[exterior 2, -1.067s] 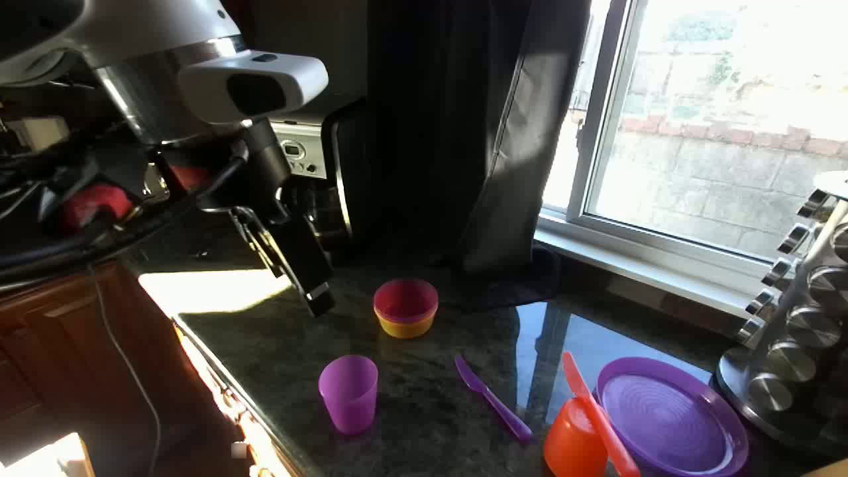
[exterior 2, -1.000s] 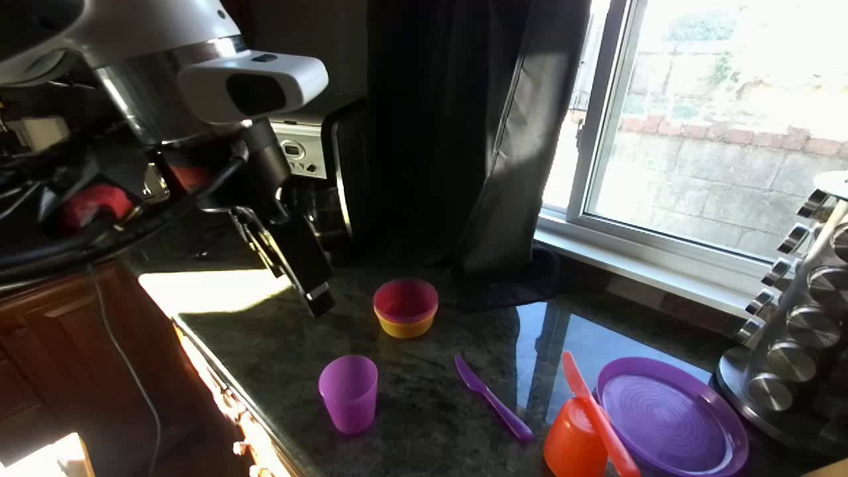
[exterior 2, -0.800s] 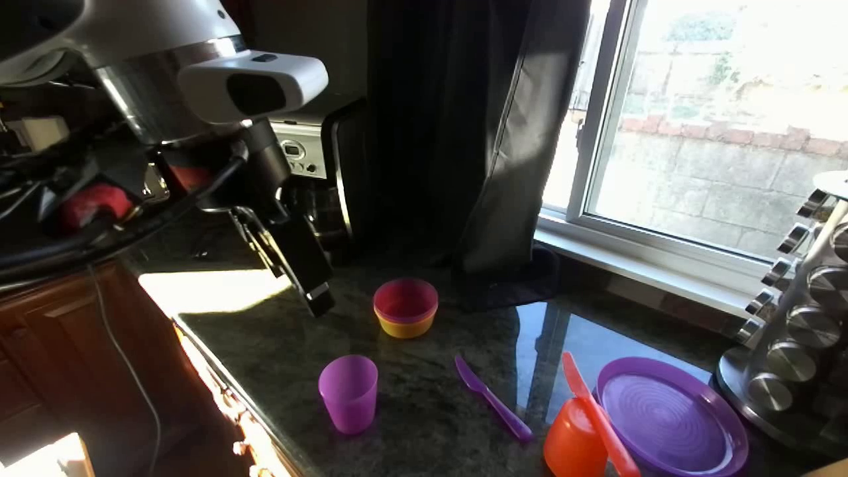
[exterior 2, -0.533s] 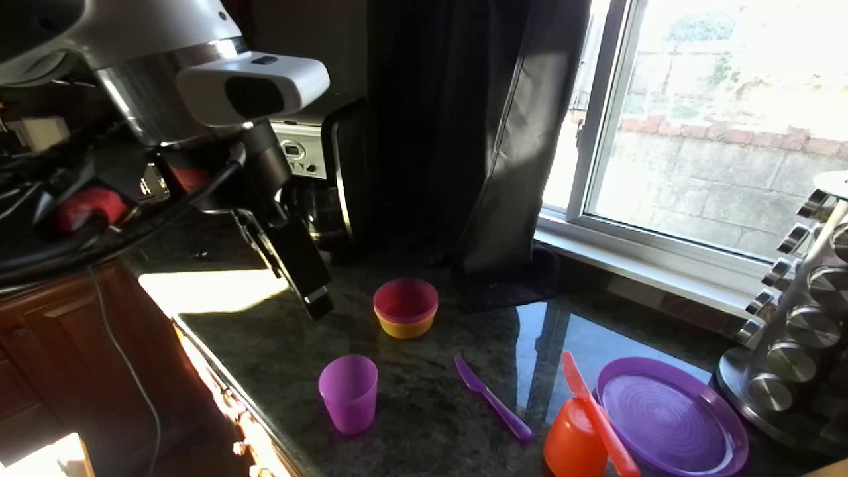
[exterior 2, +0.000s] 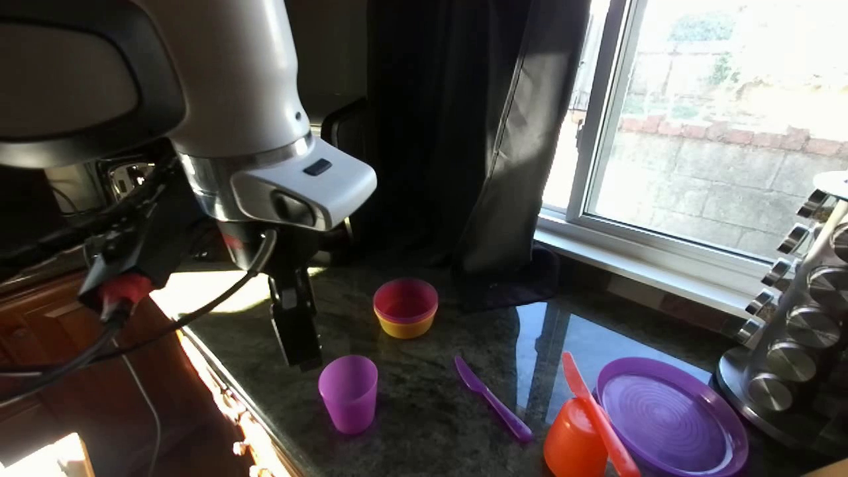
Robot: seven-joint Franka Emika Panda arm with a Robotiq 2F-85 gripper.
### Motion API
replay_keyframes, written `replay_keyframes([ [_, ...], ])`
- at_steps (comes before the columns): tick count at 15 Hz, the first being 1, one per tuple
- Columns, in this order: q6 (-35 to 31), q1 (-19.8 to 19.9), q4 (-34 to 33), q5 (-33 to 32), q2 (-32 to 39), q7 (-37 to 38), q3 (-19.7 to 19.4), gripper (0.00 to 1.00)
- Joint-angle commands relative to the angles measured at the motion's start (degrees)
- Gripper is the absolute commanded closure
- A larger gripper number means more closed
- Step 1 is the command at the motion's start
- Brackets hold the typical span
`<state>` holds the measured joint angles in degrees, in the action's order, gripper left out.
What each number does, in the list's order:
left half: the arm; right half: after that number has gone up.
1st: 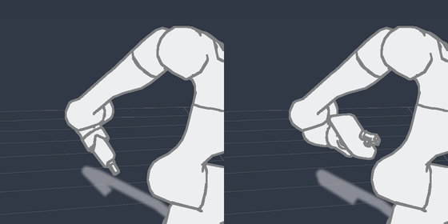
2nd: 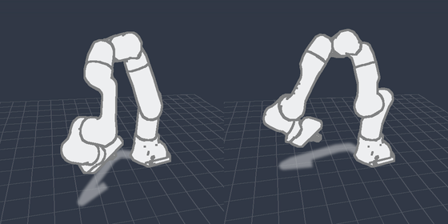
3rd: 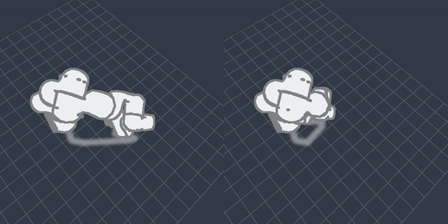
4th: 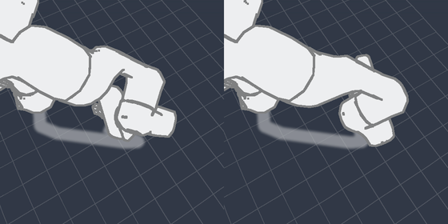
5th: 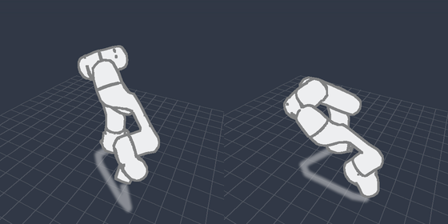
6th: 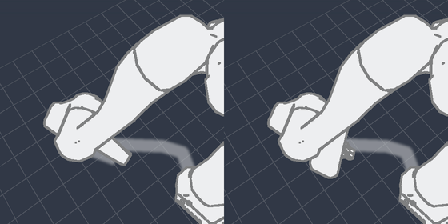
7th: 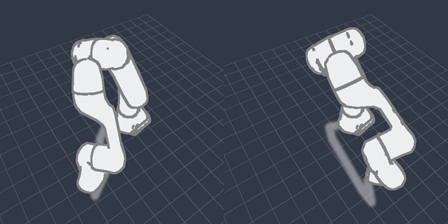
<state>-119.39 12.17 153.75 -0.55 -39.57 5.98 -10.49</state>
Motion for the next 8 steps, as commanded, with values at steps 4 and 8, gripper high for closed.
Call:
replay_keyframes([
  [4,-1.8,4.1,-1.0,7.1,8.8,7.6,-2.2,0.00],
  [8,-3.3,6.0,-1.9,11.8,14.2,11.1,-4.1,0.00],
])
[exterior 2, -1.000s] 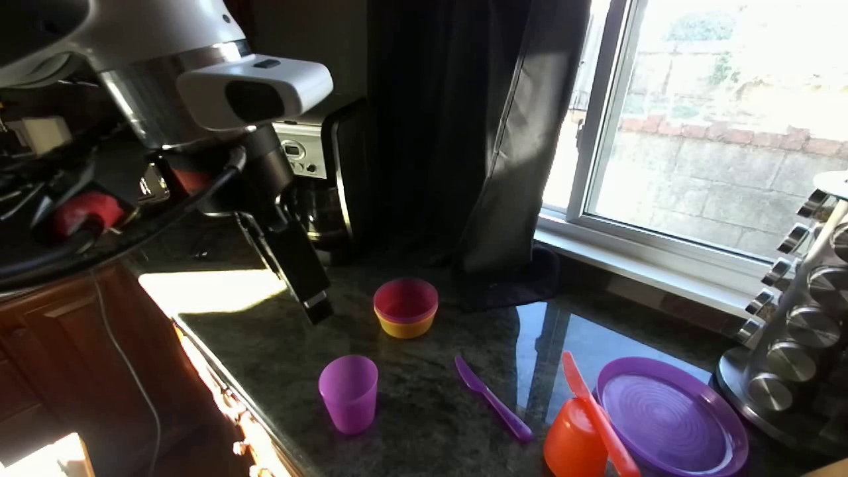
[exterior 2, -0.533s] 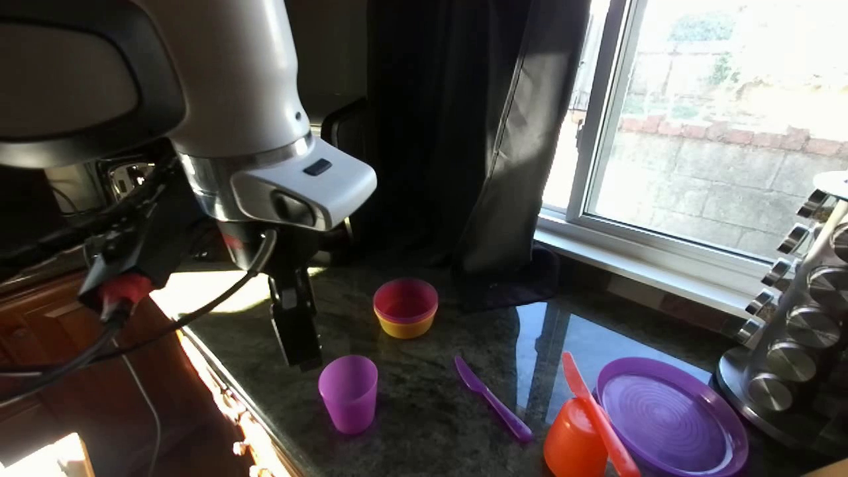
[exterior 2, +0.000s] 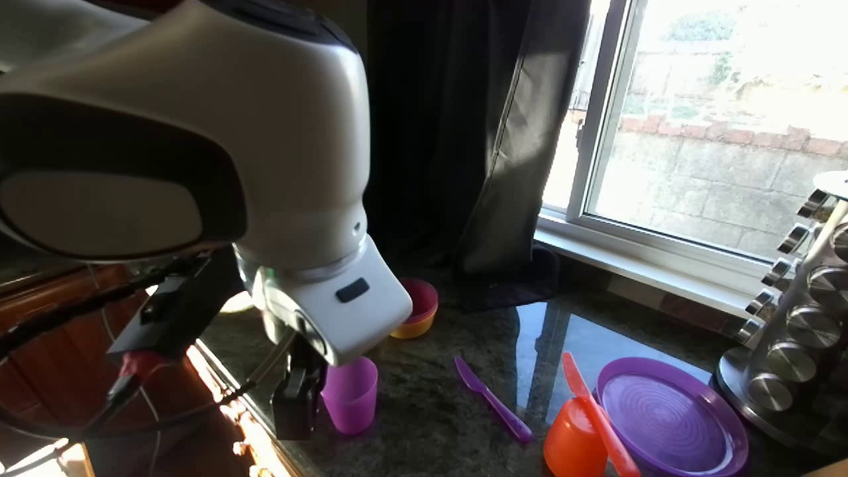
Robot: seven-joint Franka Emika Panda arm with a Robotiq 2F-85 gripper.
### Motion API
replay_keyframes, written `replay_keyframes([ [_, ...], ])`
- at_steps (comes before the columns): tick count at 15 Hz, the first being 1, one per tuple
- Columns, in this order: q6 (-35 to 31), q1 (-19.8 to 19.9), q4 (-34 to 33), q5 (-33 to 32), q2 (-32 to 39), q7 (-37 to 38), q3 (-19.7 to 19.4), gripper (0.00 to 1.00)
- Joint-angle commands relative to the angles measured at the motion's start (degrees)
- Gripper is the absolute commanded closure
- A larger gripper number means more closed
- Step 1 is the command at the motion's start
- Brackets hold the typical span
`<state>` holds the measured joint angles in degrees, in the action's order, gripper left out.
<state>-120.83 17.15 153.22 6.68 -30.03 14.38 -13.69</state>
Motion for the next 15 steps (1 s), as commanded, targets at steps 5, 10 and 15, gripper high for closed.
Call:
replay_keyframes([
  [5,-1.3,1.5,-1.1,3.4,4.4,1.7,-0.3,0.00],
  [10,2.1,1.1,-5.1,9.0,9.8,5.1,-2.2,0.00],
  [15,4.2,1.0,-10.3,13.6,17.8,4.4,-3.8,0.00],
])
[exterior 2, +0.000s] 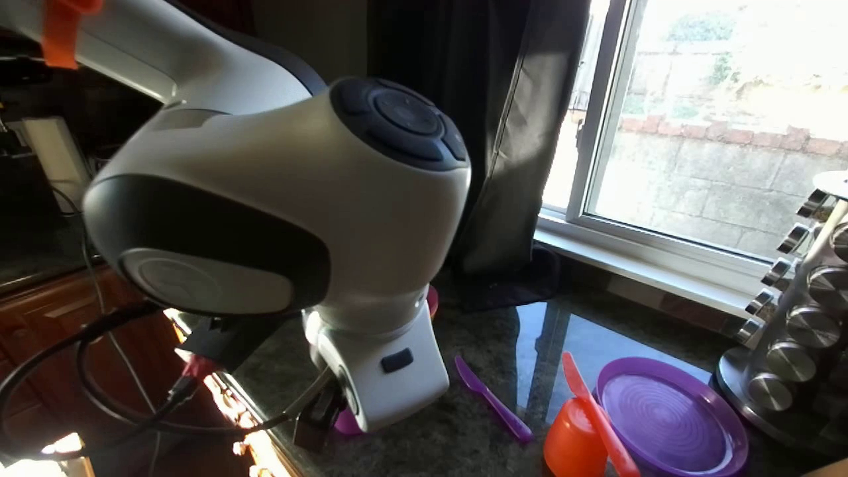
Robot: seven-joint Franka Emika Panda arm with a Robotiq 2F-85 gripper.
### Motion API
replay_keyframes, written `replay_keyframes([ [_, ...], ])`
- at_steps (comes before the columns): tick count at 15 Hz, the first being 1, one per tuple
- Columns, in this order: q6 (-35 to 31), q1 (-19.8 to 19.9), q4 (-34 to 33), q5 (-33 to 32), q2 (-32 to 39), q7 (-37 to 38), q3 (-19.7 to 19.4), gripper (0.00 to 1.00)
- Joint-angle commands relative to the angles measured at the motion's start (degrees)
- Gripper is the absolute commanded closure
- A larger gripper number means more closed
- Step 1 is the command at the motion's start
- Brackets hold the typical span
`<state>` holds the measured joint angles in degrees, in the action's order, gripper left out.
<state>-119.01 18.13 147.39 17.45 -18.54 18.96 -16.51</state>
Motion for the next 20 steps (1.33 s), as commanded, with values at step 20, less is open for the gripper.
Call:
replay_keyframes([
  [20,21.7,0.4,-26.3,13.8,37.0,0.3,0.1,0.00],
])
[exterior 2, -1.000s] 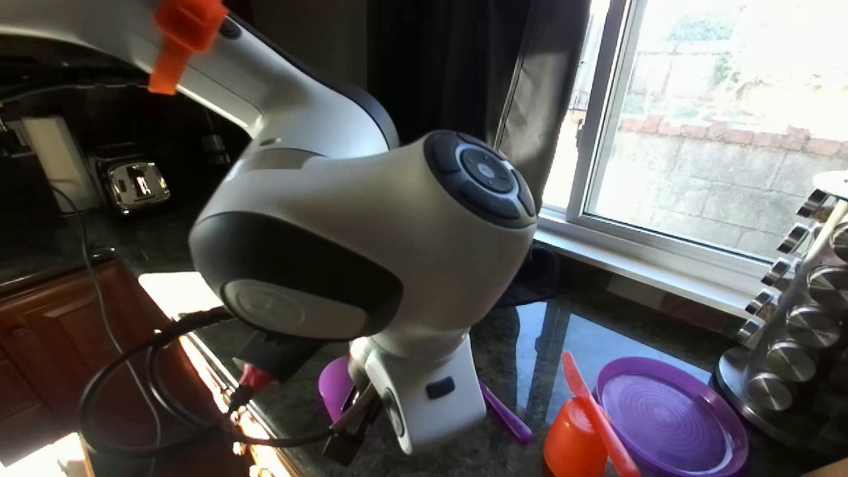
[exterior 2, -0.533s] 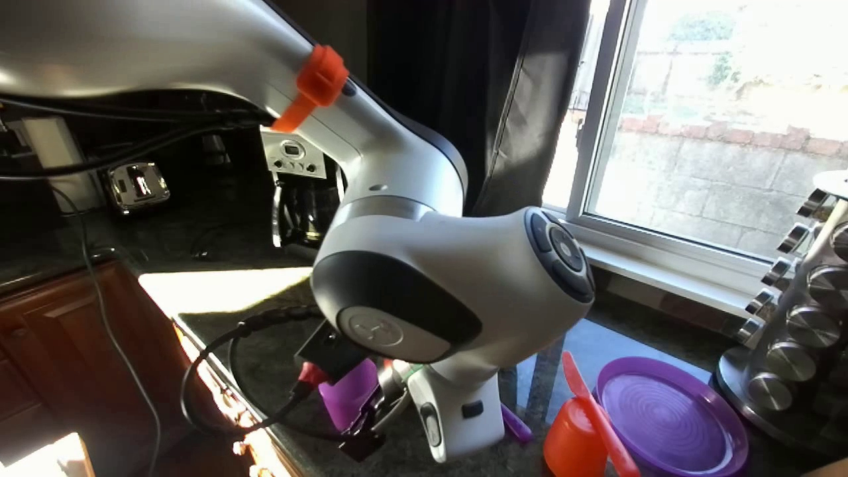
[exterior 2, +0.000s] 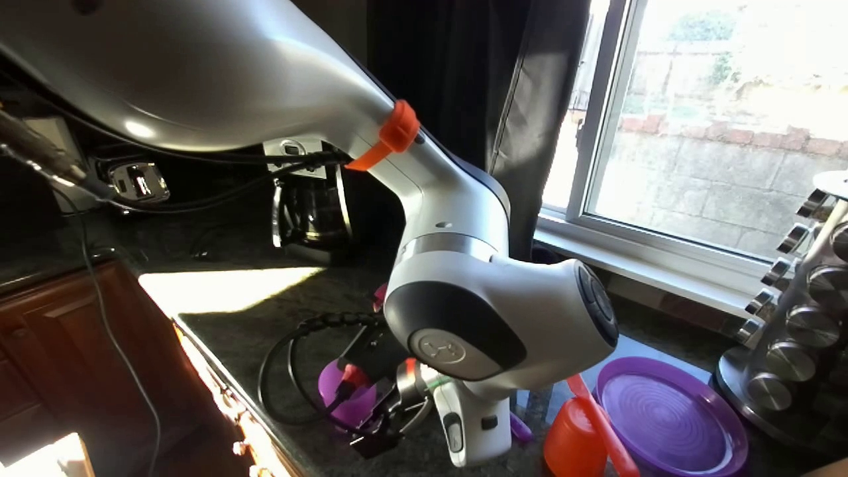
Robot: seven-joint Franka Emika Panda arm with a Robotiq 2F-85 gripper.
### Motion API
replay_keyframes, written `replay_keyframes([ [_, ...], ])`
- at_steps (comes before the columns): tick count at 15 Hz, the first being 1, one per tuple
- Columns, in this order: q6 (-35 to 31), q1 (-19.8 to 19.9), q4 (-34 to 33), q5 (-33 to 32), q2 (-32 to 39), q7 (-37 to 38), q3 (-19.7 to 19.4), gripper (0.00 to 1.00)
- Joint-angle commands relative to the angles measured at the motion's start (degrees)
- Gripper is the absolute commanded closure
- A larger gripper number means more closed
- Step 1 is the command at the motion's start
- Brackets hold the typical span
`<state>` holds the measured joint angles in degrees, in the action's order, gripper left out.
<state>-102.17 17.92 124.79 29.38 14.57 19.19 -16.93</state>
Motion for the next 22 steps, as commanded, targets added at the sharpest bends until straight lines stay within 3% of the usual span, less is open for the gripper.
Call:
replay_keyframes([
  [1,5.6,0.5,-4.2,1.9,4.7,0.5,0.6,0.00],
  [7,10.4,0.6,-7.6,1.8,8.6,0.4,0.8,0.00],
  [10,11.6,0.6,-8.6,1.8,10.2,0.4,0.9,0.07],
  [11,11.9,0.6,-8.8,1.8,10.6,0.4,1.0,0.14],
  [12,12.3,0.5,-9.1,1.8,11.0,0.3,1.1,0.31],
  [13,12.5,0.5,-9.3,1.8,11.4,0.3,1.1,0.38],
  [14,12.5,0.5,-9.4,2.0,11.7,0.2,1.3,0.39],
  [16,12.6,0.6,-9.5,2.3,11.7,0.1,1.3,0.55],
  [20,11.1,0.4,-8.3,2.7,9.7,-0.3,1.0,0.56],
  [22,6.3,-0.9,-5.1,1.5,5.8,0.4,0.3,0.56],
])
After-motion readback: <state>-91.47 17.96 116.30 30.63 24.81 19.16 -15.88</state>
